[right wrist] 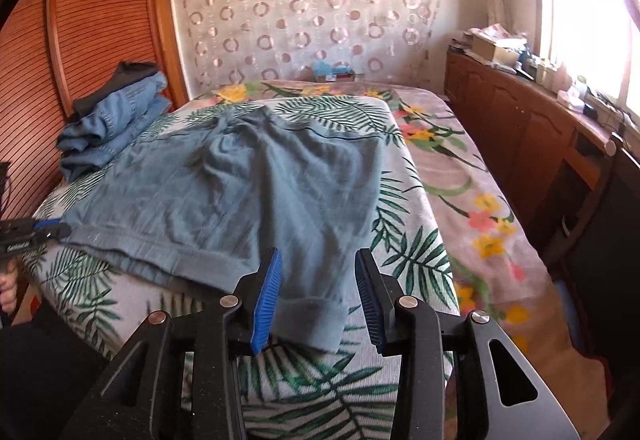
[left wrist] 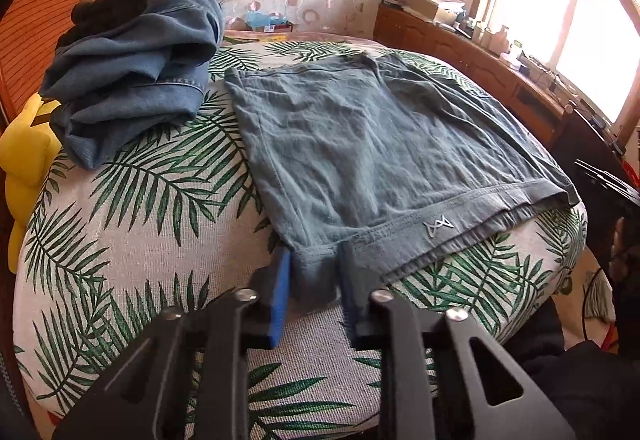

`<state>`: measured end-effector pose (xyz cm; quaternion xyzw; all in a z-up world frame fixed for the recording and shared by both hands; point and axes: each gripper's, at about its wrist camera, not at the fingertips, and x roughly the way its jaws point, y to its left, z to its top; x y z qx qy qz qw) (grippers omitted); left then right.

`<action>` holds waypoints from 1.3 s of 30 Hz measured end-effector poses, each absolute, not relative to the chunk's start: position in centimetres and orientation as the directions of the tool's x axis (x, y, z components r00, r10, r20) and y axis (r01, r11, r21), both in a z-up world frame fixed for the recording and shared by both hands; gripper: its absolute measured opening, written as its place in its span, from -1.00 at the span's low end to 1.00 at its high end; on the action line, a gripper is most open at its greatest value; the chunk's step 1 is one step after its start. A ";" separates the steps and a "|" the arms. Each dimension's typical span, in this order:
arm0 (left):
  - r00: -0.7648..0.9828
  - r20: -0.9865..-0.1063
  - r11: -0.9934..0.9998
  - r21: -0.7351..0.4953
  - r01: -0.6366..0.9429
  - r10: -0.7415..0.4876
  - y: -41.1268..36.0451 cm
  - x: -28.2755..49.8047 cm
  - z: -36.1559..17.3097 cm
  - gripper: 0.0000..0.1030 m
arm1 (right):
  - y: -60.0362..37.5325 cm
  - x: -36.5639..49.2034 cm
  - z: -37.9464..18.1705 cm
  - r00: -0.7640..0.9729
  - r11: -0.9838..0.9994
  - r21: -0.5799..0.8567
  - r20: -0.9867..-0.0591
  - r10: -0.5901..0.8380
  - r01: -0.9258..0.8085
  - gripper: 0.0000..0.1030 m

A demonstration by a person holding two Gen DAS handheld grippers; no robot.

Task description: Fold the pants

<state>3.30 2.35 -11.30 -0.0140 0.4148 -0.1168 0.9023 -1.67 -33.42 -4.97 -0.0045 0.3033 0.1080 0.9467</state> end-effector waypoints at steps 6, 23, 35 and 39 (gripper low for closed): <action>0.645 -0.724 0.969 -0.151 0.197 -0.244 3.5 2.5 -10.0 -0.82 | -32.9 0.7 -6.3 0.773 0.984 0.080 -0.610 0.175 -0.161 -0.23; 0.616 -0.748 0.968 -0.156 0.198 -0.247 3.2 2.5 -11.1 -0.83 | -33.9 7.4 -3.6 0.772 0.980 0.080 -0.606 0.191 -0.180 -0.24; 0.623 -0.745 0.969 -0.145 0.198 -0.239 3.2 2.3 -11.3 -0.83 | -36.5 19.9 -5.6 0.680 0.982 0.128 -0.710 0.186 -0.135 -0.24; 0.624 -0.744 0.970 -0.142 0.199 -0.237 3.2 2.3 -11.3 -0.83 | -36.8 21.2 -5.6 0.658 0.968 0.192 -0.710 0.251 -0.162 -0.54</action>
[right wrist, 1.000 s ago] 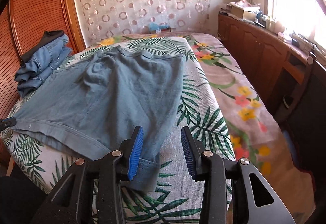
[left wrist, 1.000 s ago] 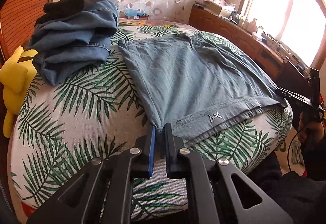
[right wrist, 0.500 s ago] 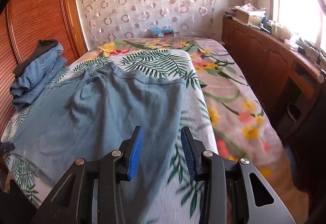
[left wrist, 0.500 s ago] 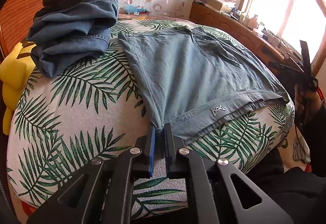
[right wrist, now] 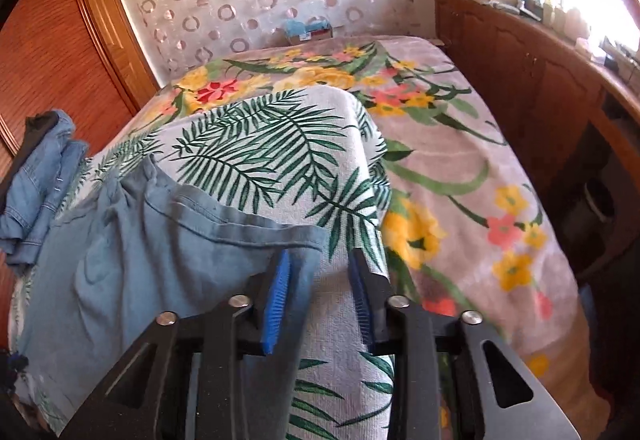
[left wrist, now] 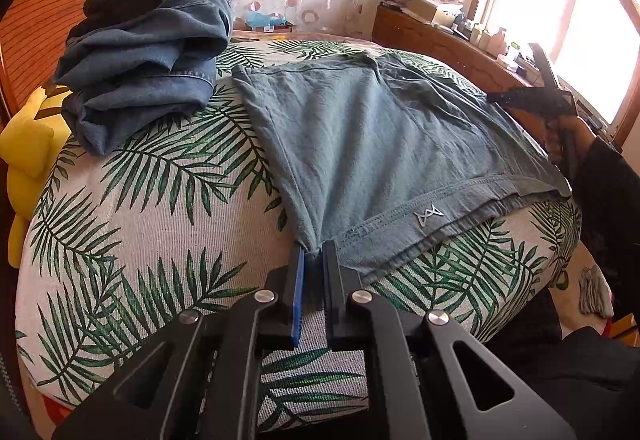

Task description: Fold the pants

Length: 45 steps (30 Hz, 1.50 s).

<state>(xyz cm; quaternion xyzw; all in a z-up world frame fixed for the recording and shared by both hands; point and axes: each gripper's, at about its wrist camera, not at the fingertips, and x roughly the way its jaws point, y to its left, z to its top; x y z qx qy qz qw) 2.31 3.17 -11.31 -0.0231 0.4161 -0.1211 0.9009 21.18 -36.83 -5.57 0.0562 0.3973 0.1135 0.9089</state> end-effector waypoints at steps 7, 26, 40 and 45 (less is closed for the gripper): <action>0.626 -0.744 0.970 -0.140 0.198 -0.235 3.1 2.3 -11.4 -0.83 | -37.3 21.6 -5.2 0.672 0.976 0.111 -0.710 0.211 -0.188 -0.99; 0.621 -0.757 0.979 -0.138 0.153 -0.204 3.3 2.7 -11.3 -0.45 | -35.1 10.9 -4.2 0.727 0.965 0.092 -0.641 0.246 -0.245 -0.52; 0.611 -0.762 0.975 -0.126 0.181 -0.212 2.9 3.0 -11.3 -0.57 | -31.1 3.1 -6.9 0.726 0.950 0.049 -0.632 0.269 -0.309 -0.06; 0.620 -0.754 0.973 -0.113 0.202 -0.216 2.3 3.0 -10.7 -0.83 | -31.1 2.3 -7.0 0.725 0.951 0.038 -0.638 0.259 -0.307 -0.03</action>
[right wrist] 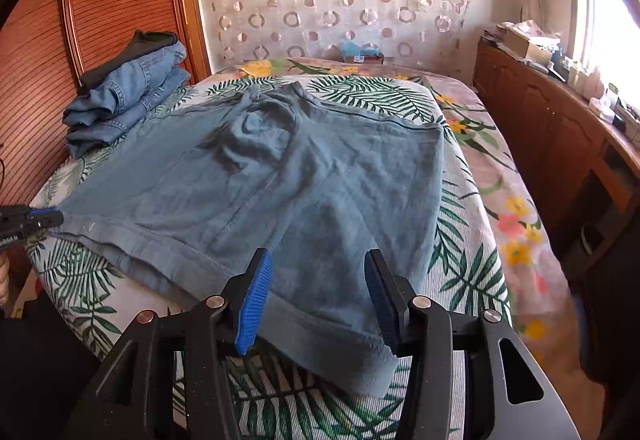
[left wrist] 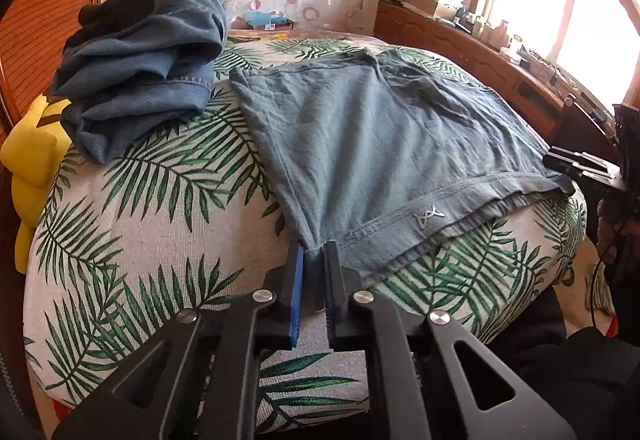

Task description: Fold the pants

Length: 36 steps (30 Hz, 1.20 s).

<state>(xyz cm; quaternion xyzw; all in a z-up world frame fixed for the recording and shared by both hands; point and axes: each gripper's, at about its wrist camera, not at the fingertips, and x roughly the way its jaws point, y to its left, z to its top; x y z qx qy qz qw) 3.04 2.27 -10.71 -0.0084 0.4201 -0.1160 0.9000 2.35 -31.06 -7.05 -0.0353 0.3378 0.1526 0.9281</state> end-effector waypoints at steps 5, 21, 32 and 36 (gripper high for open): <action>0.635 -0.727 0.959 -0.119 0.258 -0.261 0.9 3.6 -8.6 -0.83 | -30.6 2.1 -7.1 0.726 0.959 0.029 -0.647 0.233 -0.282 -0.03; 0.614 -0.675 0.861 -0.064 0.504 -0.409 -9.9 6.7 -3.5 -0.85 | -32.3 0.2 -6.8 0.762 0.970 0.057 -0.608 0.222 -0.237 -0.03; 0.555 -0.686 0.802 -0.069 0.594 -0.470 -16.1 9.0 -2.9 -0.85 | -35.2 -0.9 -6.5 0.781 0.977 0.065 -0.591 0.203 -0.205 -0.03; 0.544 -0.677 0.781 -0.072 0.621 -0.495 -17.8 9.1 -2.0 -0.85 | -35.6 -1.1 -6.4 0.784 0.977 0.071 -0.587 0.203 -0.200 -0.03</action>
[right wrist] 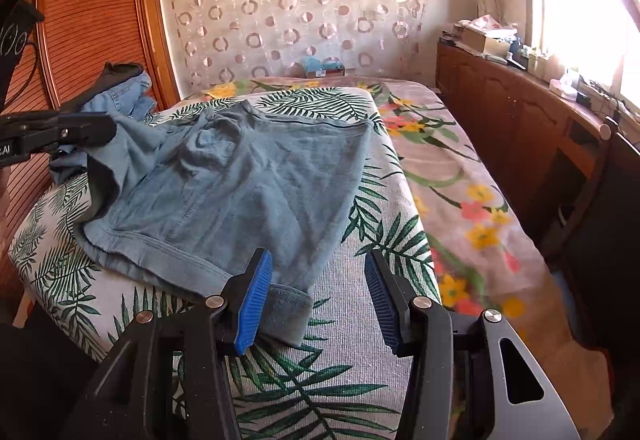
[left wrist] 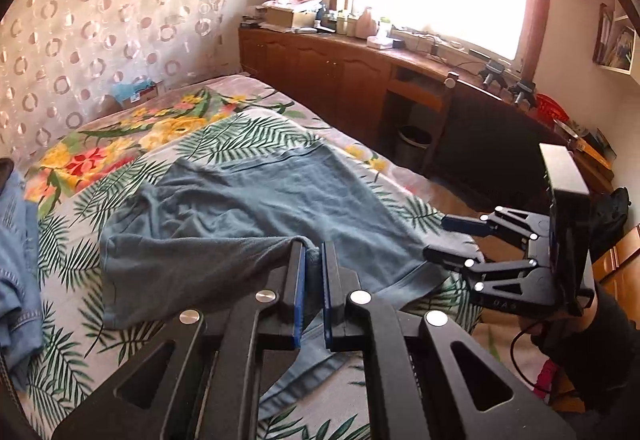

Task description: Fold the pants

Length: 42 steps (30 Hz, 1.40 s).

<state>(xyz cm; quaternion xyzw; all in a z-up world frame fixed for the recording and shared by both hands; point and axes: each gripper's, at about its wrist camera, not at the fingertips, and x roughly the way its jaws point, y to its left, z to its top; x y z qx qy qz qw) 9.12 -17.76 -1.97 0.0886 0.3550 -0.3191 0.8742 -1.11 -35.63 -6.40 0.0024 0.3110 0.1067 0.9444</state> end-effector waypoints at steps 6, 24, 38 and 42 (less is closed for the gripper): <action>0.562 -0.675 0.785 -0.041 0.619 -0.478 -18.9 9.1 -1.4 -0.84 | -35.3 -1.4 -6.4 0.786 0.974 0.070 -0.579 0.217 -0.217 -0.03; 0.621 -0.669 0.864 -0.065 0.499 -0.409 -13.3 8.9 -2.9 0.55 | -32.1 -0.1 -6.4 0.768 0.957 0.070 -0.582 0.267 -0.280 -0.03; 0.624 -0.712 0.910 -0.050 0.411 -0.321 -9.4 8.3 -7.3 0.55 | -30.6 3.5 -7.8 0.706 0.934 0.163 -0.617 0.348 -0.318 -0.28; 0.619 -0.720 0.913 -0.051 0.404 -0.314 -9.0 8.2 -7.9 0.55 | -30.5 4.6 -7.9 0.671 0.924 0.186 -0.641 0.372 -0.334 -0.71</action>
